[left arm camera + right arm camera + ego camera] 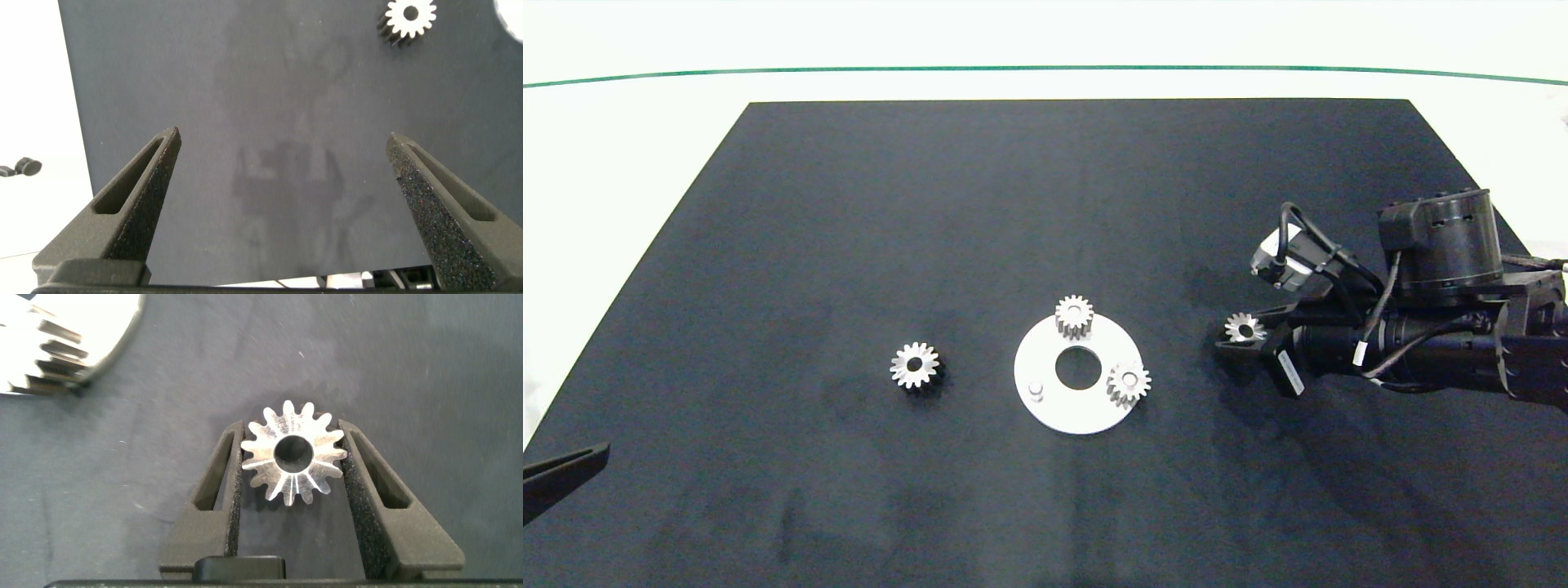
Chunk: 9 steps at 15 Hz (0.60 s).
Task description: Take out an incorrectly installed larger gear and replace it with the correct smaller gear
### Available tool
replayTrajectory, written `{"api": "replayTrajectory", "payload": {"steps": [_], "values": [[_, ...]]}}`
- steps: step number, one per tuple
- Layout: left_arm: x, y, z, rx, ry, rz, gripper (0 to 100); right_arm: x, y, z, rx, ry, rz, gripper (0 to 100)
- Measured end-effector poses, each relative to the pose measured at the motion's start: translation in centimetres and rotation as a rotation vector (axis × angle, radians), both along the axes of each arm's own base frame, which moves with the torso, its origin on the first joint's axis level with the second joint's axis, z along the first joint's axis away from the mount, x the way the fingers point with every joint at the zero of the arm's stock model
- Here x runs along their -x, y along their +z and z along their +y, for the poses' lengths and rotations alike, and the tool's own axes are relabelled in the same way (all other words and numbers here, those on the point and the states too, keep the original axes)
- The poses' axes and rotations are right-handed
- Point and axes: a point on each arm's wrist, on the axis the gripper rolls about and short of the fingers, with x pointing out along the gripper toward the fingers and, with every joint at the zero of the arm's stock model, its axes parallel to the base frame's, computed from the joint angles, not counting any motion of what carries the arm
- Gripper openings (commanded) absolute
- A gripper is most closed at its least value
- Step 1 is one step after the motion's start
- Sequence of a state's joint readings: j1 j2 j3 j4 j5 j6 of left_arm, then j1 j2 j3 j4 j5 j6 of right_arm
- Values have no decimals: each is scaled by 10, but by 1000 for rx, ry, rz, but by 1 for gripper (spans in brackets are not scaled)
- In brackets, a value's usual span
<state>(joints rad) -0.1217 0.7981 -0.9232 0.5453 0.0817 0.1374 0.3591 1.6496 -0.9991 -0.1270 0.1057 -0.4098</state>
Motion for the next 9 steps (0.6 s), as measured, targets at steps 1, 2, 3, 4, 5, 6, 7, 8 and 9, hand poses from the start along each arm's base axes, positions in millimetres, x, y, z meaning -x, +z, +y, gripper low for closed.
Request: {"api": "replayTrajectory", "payload": {"steps": [1,2,3,4,5,6,7,8,9], "values": [[2,0,0,1,0,-7,100,2,4,5,-4,19,-12,22],[4,1,1,2,1,-16,100,3,10,10,-11,38,-32,22],[7,1,1,4,1,-27,100,4,17,15,-19,54,-52,22],[9,2,1,7,0,-35,100,5,23,21,-25,71,-63,22],[12,3,1,14,4,-48,100,7,27,26,-21,91,-51,22],[15,4,2,25,7,-65,100,11,31,33,-17,115,-39,22],[18,6,2,32,9,-82,100,15,37,40,-19,143,-34,22],[23,7,3,34,10,-99,100,19,42,48,-24,167,-32,22],[27,8,3,36,8,-114,100,22,46,55,-37,184,-31,22]]}}
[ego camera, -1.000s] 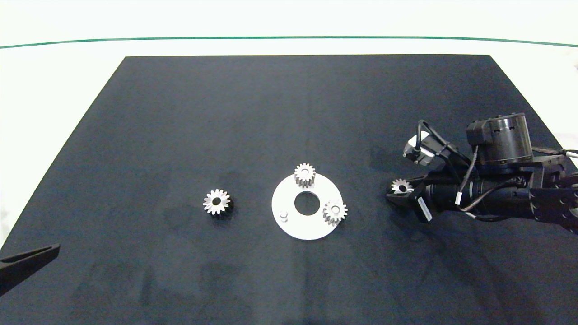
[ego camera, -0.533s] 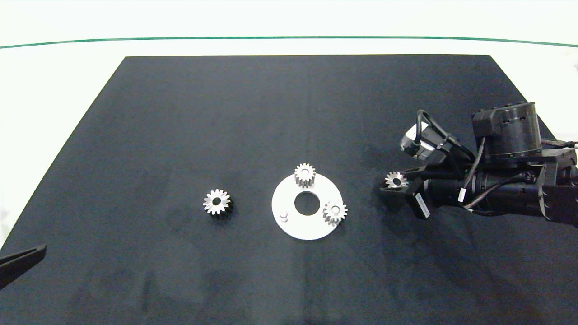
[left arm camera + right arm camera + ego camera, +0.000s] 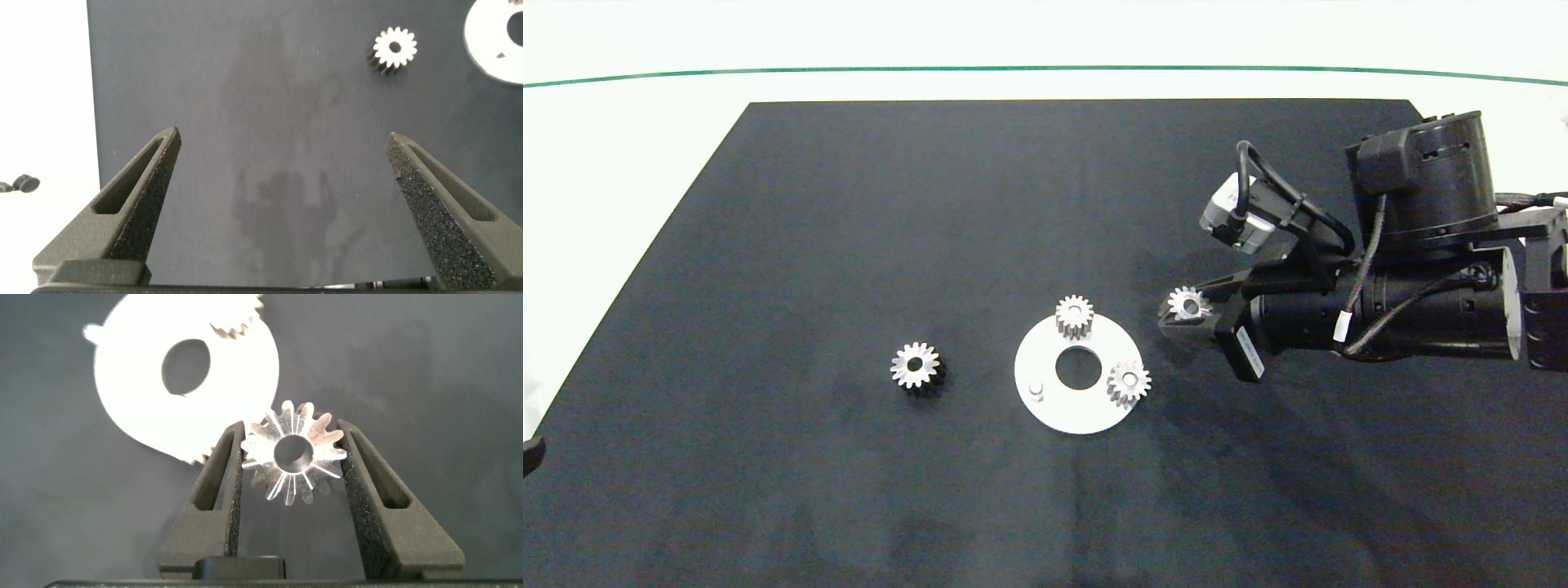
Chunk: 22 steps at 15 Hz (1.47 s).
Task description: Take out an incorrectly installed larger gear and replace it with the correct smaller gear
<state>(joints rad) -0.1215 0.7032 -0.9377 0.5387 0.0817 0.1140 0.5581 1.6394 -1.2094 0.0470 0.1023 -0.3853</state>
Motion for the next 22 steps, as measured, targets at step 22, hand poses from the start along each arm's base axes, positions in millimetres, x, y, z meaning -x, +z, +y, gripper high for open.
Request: {"api": "replayTrajectory", "payload": {"steps": [22], "values": [[42,-7,5,15,-16,-132,100,-1,-29,106,126,162,103,22]]}}
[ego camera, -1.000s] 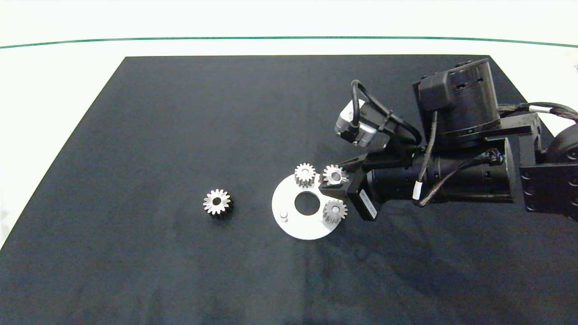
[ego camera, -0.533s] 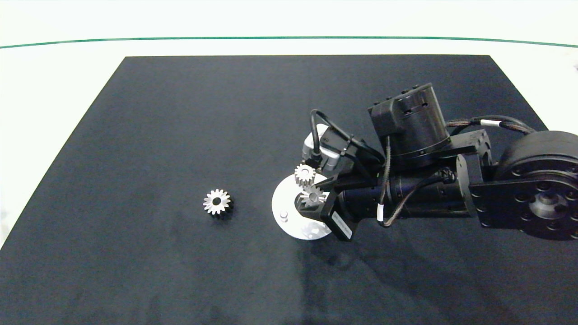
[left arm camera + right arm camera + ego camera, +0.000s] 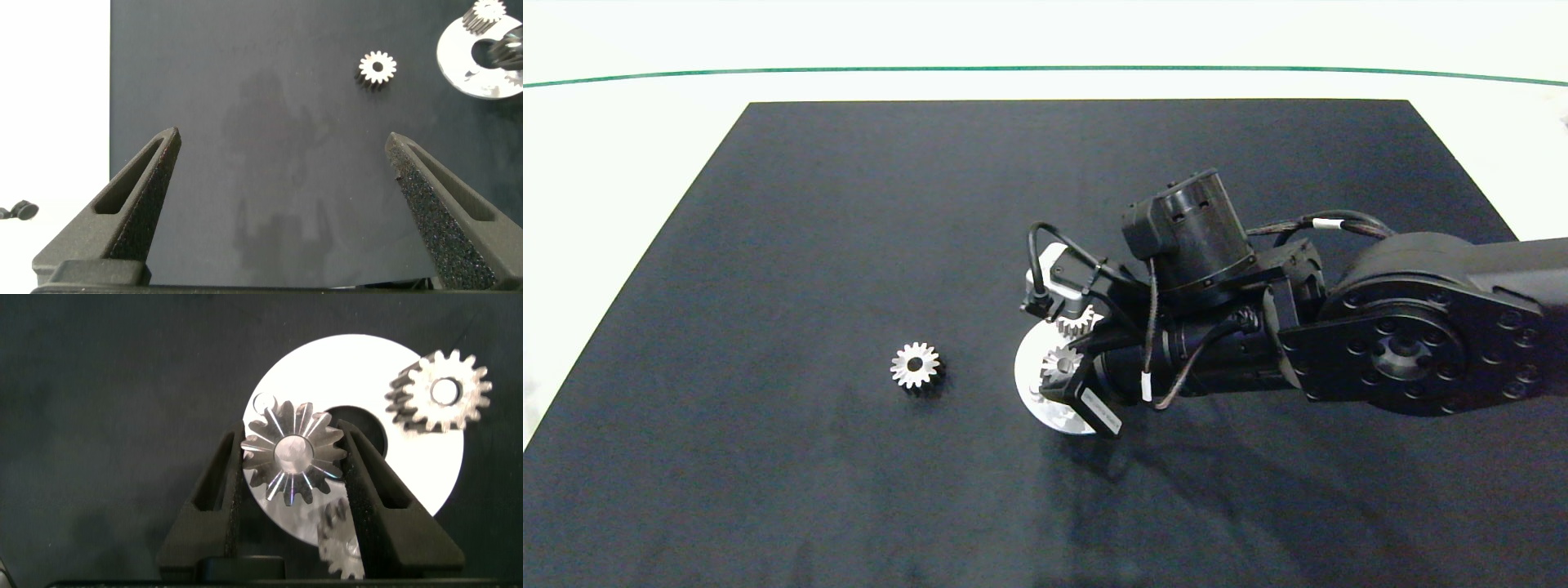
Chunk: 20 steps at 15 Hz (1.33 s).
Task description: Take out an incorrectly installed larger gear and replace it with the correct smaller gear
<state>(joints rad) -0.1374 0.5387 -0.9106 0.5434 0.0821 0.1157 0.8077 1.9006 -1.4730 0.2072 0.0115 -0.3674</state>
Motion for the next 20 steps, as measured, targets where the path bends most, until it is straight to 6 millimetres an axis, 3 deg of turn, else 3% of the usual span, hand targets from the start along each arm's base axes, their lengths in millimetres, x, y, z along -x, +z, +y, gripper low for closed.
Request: {"api": "replayTrajectory", "payload": {"steps": [7,20], "values": [[3,-4,1,1,-30,-4,100,-7,-7,25,27,-3,-11,22],[2,-9,1,0,-34,11,100,-8,-18,30,57,-6,4,22]]}}
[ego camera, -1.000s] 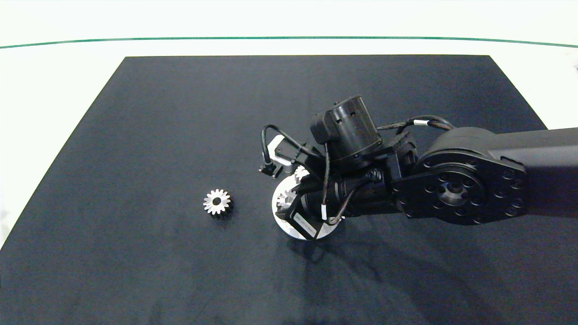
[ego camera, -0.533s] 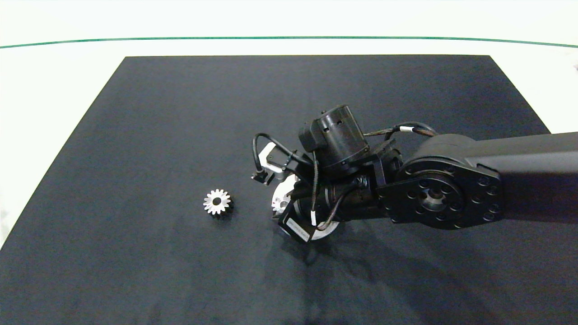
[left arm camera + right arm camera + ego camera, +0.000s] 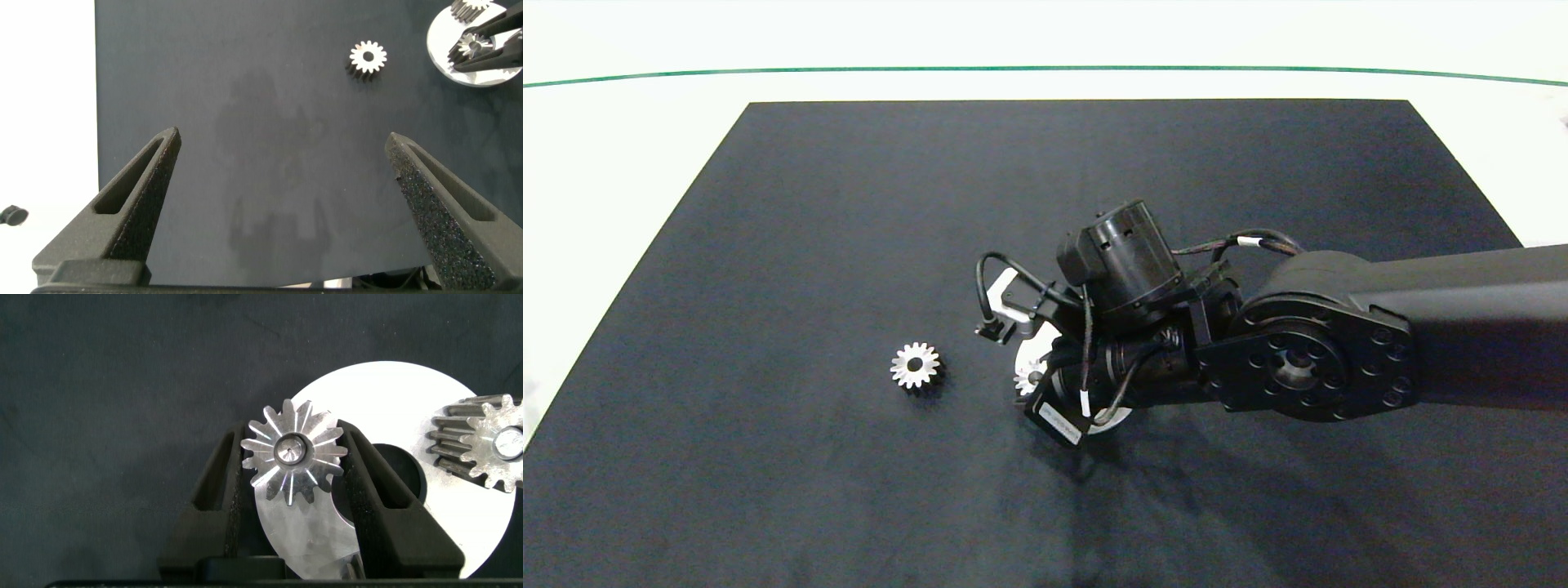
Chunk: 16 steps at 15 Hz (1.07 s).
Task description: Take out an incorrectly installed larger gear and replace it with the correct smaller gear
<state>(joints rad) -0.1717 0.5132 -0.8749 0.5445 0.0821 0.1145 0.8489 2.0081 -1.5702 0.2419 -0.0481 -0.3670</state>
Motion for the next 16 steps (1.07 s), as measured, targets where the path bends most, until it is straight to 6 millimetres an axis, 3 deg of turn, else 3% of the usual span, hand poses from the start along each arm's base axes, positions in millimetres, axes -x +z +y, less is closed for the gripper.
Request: {"api": "replayTrajectory", "payload": {"steps": [7,8,16], "values": [[-1,-3,0,2,1,11,100,1,-2,0,13,-9,-1,22],[-1,-3,0,2,1,11,100,1,-3,0,14,-9,0,100],[-2,-4,0,3,2,19,100,-1,-1,0,5,-50,-5,100]]}}
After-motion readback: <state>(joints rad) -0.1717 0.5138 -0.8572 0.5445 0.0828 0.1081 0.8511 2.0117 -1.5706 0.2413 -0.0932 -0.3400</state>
